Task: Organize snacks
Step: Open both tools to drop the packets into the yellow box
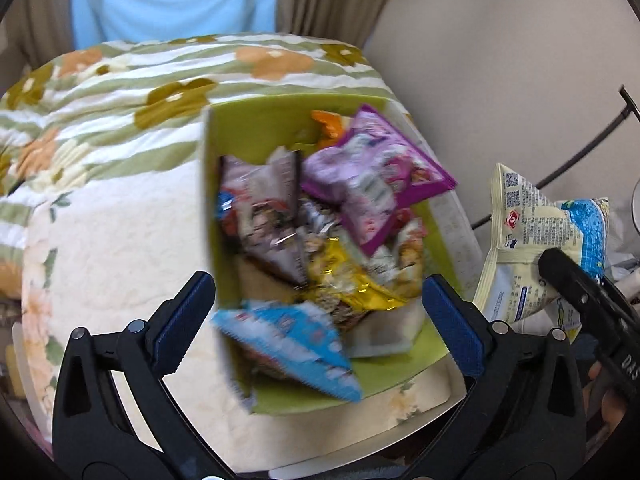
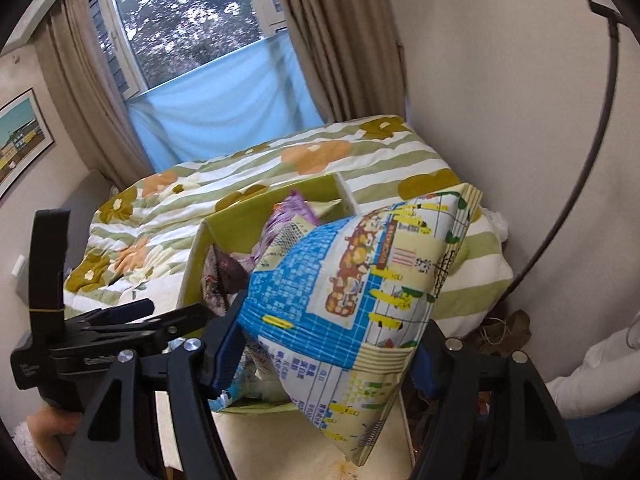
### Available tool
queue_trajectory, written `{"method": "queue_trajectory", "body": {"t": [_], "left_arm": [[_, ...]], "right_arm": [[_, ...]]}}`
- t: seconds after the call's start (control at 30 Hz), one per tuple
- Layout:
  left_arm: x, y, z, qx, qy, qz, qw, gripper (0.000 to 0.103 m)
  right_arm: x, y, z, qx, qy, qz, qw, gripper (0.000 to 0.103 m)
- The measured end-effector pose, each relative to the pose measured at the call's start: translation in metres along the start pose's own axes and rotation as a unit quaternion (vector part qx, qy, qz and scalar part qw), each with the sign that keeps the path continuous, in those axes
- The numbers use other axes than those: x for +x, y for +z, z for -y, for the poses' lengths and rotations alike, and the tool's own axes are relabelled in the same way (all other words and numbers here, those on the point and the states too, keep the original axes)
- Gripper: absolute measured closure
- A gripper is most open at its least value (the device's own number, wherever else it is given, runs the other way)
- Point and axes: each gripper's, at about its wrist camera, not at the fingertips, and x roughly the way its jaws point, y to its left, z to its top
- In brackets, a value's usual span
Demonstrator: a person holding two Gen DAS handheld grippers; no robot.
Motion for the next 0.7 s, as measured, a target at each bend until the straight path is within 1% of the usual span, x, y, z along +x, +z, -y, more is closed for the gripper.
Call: {"method": "queue_trajectory", "body": {"t": [0.07, 0.17, 0.3, 0.37, 0.43, 0.47, 0.53, 0.6, 0.7], "left_arm": [[-0.005, -0.003, -0.014, -0.014, 0.007, 0.001, 0.9999, 0.001], [-0.016, -0.007, -0.035, -0.039, 0.009, 0.007, 0.9992, 0.001], [-0.028, -0.008, -0.049, -0.054, 0.028, 0.021, 0.9980, 0.001], [-0.031, -0.009, -0.053, -0.055, 0.039, 0.021, 0.9975, 0.001], [-0.036, -0.012, -0.056, -0.054, 0.058, 0.023, 0.9966, 0.001], [-0.039, -0.013, -0.057, -0.053, 0.067, 0.024, 0.9960, 0.001], [-0.041, -0.017, -0.059, -0.054, 0.086, 0.026, 0.9946, 0.001], [-0.041, -0.023, -0.063, -0.058, 0.096, 0.022, 0.9935, 0.001], [-0.042, -0.034, -0.066, -0.065, 0.094, 0.021, 0.9933, 0.001]], "right_arm": [[0.003, 0.002, -0.009, -0.015, 0.012, -0.003, 1.000, 0.039], [0.006, 0.006, -0.023, -0.035, 0.030, -0.007, 0.999, 0.039], [0.023, 0.013, -0.043, -0.061, 0.051, -0.021, 0.997, 0.037], [0.036, 0.016, -0.050, -0.069, 0.054, -0.034, 0.996, 0.034], [0.052, 0.018, -0.054, -0.073, 0.061, -0.057, 0.994, 0.031], [0.060, 0.019, -0.056, -0.078, 0.059, -0.072, 0.993, 0.027], [0.071, 0.015, -0.054, -0.085, 0.043, -0.094, 0.991, 0.004], [0.074, 0.010, -0.049, -0.083, 0.033, -0.100, 0.991, 0.001], [0.068, 0.002, -0.040, -0.077, 0.019, -0.095, 0.992, 0.001]]}}
